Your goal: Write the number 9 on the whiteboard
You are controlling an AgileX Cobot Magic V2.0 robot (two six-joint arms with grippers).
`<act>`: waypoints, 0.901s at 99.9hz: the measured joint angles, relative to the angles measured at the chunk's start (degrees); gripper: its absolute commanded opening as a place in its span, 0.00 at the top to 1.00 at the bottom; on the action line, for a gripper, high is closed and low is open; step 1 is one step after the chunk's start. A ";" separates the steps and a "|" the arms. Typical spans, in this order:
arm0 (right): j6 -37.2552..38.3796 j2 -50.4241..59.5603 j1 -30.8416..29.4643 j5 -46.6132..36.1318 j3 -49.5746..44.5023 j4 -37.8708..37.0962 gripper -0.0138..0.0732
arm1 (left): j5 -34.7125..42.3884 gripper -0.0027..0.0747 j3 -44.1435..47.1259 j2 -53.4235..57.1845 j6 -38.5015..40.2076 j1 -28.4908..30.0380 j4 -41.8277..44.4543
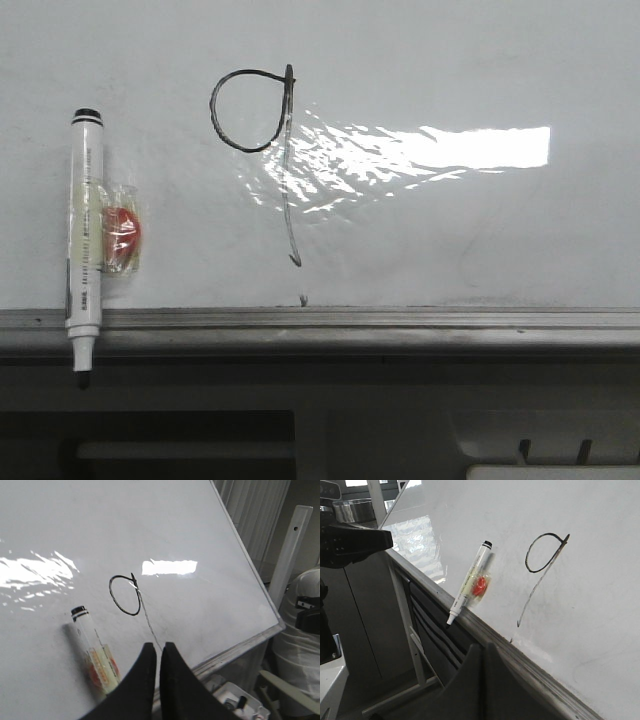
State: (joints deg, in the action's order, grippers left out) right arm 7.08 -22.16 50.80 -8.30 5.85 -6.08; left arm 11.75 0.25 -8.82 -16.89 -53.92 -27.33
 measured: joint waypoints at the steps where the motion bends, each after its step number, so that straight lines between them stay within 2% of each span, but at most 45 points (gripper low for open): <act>1: 0.00 0.00 0.00 0.00 0.00 0.00 0.92 | 0.12 0.99 0.00 0.00 0.00 0.16 0.51; 16: -0.09 0.00 0.00 0.00 0.00 -0.09 0.92 | 0.02 0.99 0.00 0.02 0.00 7.66 11.88; 33: -0.09 0.00 0.00 0.00 0.00 -0.09 0.92 | -0.81 0.99 0.00 2.43 0.00 23.20 14.46; 48: -0.09 0.00 0.00 0.00 -0.08 -0.09 0.92 | -7.02 0.99 0.00 8.76 0.14 35.87 16.74; 56: -0.09 0.00 0.00 0.00 -0.08 -0.09 0.92 | -10.60 0.99 0.00 9.08 4.05 41.35 20.95; 66: -0.09 0.00 0.00 0.23 -0.08 -0.09 0.92 | -15.77 0.99 0.00 9.08 13.41 44.52 25.33; 73: -0.09 0.00 0.00 0.23 -0.08 -0.09 0.92 | -18.80 0.99 0.00 9.08 16.89 45.56 26.71; 90: -0.09 0.00 0.00 0.23 -0.08 -0.09 0.92 | -29.33 0.99 0.00 9.08 18.64 46.10 27.33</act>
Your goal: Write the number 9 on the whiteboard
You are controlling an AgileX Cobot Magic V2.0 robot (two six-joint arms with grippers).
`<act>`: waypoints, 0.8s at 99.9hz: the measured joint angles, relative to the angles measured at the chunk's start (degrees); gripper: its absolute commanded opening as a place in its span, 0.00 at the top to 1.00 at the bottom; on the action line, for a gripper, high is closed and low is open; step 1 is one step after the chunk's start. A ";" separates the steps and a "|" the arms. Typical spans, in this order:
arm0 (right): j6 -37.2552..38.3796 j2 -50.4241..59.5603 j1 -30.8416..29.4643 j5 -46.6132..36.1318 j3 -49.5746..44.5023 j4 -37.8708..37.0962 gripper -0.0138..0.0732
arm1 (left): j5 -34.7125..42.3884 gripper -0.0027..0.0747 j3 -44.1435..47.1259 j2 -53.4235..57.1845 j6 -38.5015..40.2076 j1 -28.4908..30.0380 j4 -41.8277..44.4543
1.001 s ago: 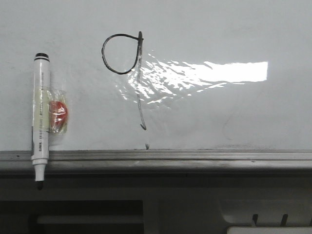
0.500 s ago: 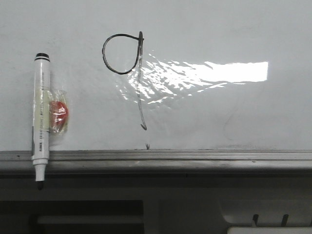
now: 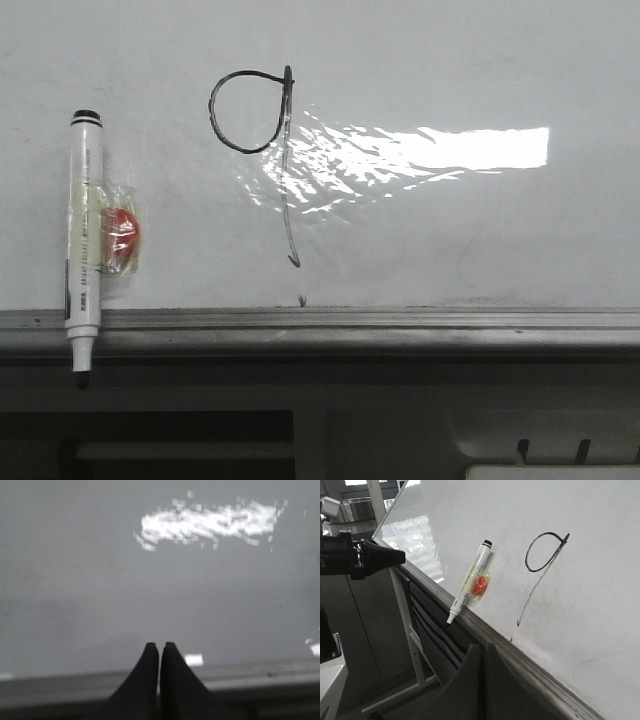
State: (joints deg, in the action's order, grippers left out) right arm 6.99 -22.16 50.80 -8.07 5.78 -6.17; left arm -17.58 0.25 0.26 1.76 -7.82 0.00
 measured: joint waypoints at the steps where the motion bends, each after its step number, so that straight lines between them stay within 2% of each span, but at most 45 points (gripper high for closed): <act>1: 0.00 0.00 0.00 0.00 0.00 0.00 0.92 | -0.29 0.99 0.00 0.00 0.01 0.00 0.00; 80: 0.00 0.68 0.00 0.13 -0.05 0.00 0.92 | -1.51 0.99 0.00 0.00 0.22 0.00 0.00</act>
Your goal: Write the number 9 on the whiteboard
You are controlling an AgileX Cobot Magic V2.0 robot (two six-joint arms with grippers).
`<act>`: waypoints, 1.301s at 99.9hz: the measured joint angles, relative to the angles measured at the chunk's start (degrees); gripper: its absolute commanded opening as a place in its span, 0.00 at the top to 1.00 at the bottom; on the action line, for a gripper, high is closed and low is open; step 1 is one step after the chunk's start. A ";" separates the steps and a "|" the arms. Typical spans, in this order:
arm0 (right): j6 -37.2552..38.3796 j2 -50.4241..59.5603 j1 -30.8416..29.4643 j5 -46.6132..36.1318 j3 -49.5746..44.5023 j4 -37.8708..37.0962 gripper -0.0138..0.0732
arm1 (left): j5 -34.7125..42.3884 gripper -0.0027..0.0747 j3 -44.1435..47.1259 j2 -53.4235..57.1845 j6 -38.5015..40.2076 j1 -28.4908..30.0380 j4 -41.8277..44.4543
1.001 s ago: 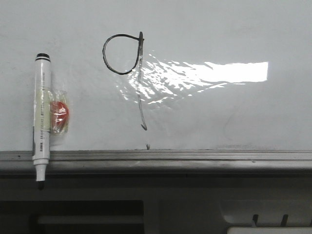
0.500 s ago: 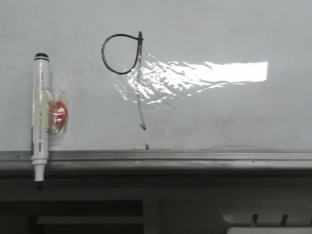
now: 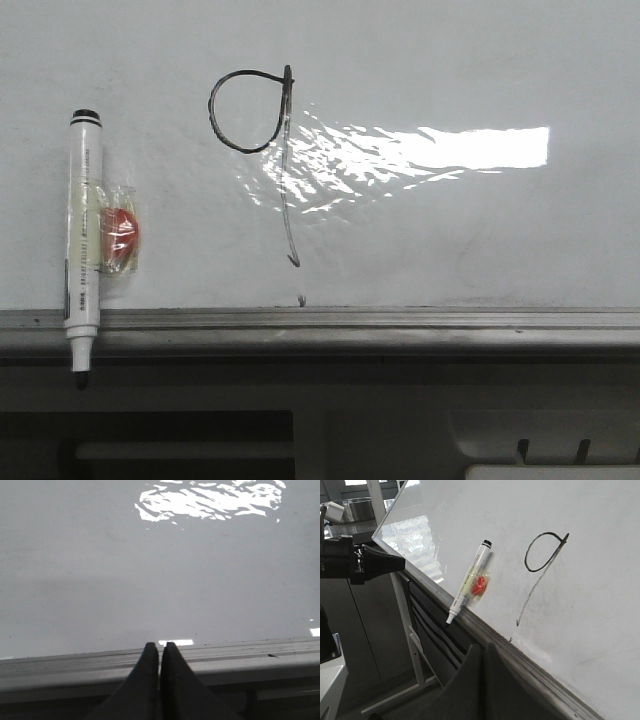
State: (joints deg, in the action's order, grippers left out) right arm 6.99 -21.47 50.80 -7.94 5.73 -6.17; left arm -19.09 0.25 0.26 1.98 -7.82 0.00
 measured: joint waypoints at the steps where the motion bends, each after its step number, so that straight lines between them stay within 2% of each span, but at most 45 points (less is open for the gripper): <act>1: 0.00 0.13 0.00 0.11 0.00 0.00 0.92 | 0.00 0.99 0.00 0.00 0.00 0.00 0.00; 20: 0.00 5.70 0.00 -0.75 -1.62 0.00 0.92 | 0.00 0.99 0.00 0.00 0.00 0.00 0.00; 31: 0.00 9.73 -2.54 -1.90 -5.27 0.00 0.92 | 0.00 0.99 0.00 0.00 0.00 0.00 0.00; 55: 0.28 18.58 -16.14 2.36 -6.33 0.00 0.92 | 0.00 0.99 0.00 0.00 0.00 0.00 0.00; 84: 3.53 22.06 -38.36 13.98 -6.33 0.11 0.92 | 0.00 0.99 0.00 0.00 0.00 0.00 0.00; 98: 3.66 22.06 -46.25 22.29 -6.33 0.36 0.92 | 0.00 0.99 0.00 0.00 0.00 0.00 0.00; 105: 3.66 22.06 -49.10 26.12 -6.33 0.65 0.92 | 0.00 0.99 0.00 0.00 0.00 0.00 0.00; 113: 3.66 22.06 -51.10 26.95 -6.33 0.78 0.92 | 0.00 0.99 0.00 0.00 0.00 0.00 0.00; 130: 3.56 22.15 -51.75 27.05 -6.33 0.91 0.92 | 0.00 0.99 0.00 0.00 0.00 0.00 0.00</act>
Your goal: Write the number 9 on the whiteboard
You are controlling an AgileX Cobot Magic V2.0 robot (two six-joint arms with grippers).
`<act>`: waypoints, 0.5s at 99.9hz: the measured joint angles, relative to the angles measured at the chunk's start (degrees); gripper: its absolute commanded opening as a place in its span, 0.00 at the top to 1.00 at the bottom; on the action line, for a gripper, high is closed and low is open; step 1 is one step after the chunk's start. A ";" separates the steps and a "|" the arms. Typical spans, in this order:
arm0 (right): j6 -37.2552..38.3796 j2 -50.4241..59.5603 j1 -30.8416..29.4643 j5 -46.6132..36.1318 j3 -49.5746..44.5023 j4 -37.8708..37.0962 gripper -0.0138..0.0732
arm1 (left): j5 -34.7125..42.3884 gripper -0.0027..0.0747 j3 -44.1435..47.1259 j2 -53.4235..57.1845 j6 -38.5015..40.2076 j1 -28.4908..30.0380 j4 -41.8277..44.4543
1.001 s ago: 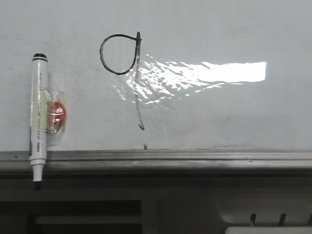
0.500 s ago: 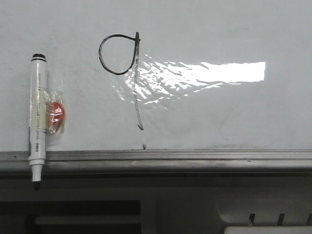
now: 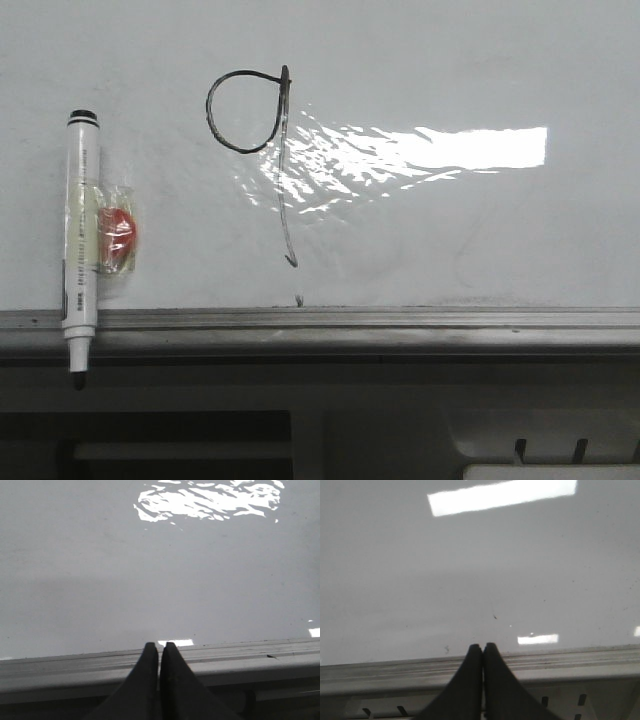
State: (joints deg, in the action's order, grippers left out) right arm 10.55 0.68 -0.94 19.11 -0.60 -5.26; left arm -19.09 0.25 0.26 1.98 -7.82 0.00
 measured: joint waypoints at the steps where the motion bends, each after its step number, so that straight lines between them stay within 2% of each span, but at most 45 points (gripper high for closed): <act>1: -0.12 0.00 0.00 -0.07 0.00 0.00 0.92 | 0.00 0.99 0.00 0.00 0.00 0.00 0.00; 50: -0.13 0.00 0.00 0.02 0.00 0.09 0.92 | 0.00 0.99 0.00 0.00 0.00 0.00 0.00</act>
